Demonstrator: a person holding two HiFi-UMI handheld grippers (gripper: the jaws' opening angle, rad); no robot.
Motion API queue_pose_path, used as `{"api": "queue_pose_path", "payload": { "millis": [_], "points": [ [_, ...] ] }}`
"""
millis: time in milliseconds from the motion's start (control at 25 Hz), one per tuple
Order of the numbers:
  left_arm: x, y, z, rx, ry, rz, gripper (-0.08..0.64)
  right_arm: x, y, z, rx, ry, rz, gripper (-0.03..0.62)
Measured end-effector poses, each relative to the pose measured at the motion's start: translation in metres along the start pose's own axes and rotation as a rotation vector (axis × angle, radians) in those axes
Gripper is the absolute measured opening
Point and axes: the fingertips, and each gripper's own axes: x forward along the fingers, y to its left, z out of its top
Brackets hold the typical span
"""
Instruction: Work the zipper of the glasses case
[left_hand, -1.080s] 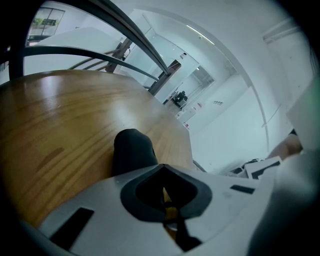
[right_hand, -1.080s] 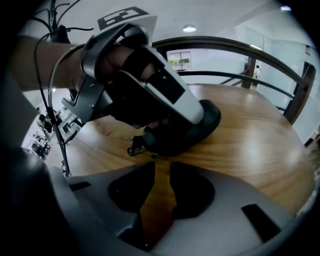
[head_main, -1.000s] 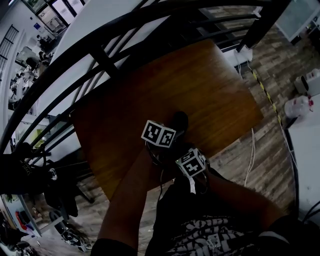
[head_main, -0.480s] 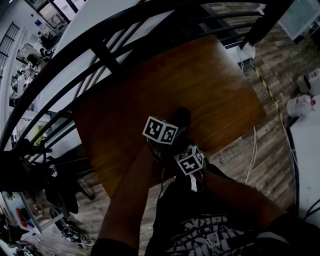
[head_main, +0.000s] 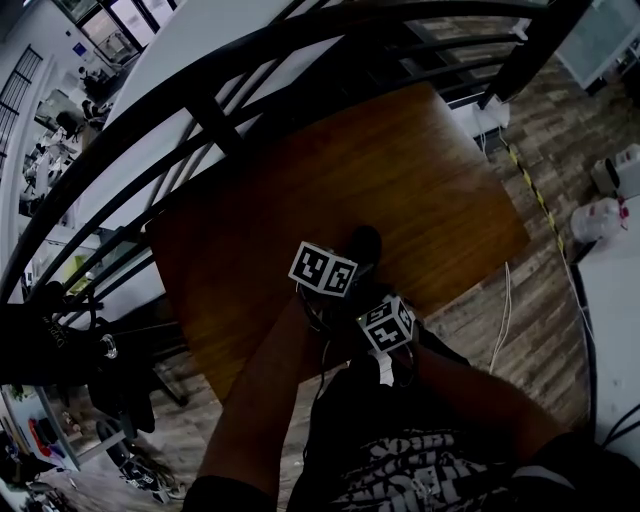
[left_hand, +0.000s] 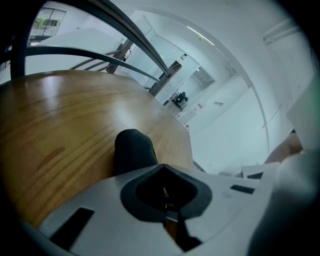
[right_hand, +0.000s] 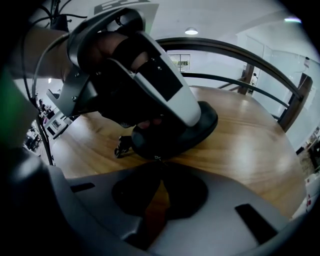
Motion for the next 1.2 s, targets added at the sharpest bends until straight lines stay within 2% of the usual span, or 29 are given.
{"api": "queue_pose_path", "payload": {
  "millis": [600, 1200],
  "points": [
    [-0.006, 0.0, 0.007, -0.027, 0.01, 0.016, 0.005, -0.004, -0.039, 0.02, -0.213, 0.033, 0.078, 0.018],
    [-0.012, 0.005, 0.005, -0.063, -0.002, 0.009, 0.005, 0.0, -0.074, 0.041, -0.319, 0.03, 0.113, 0.006]
  ]
}}
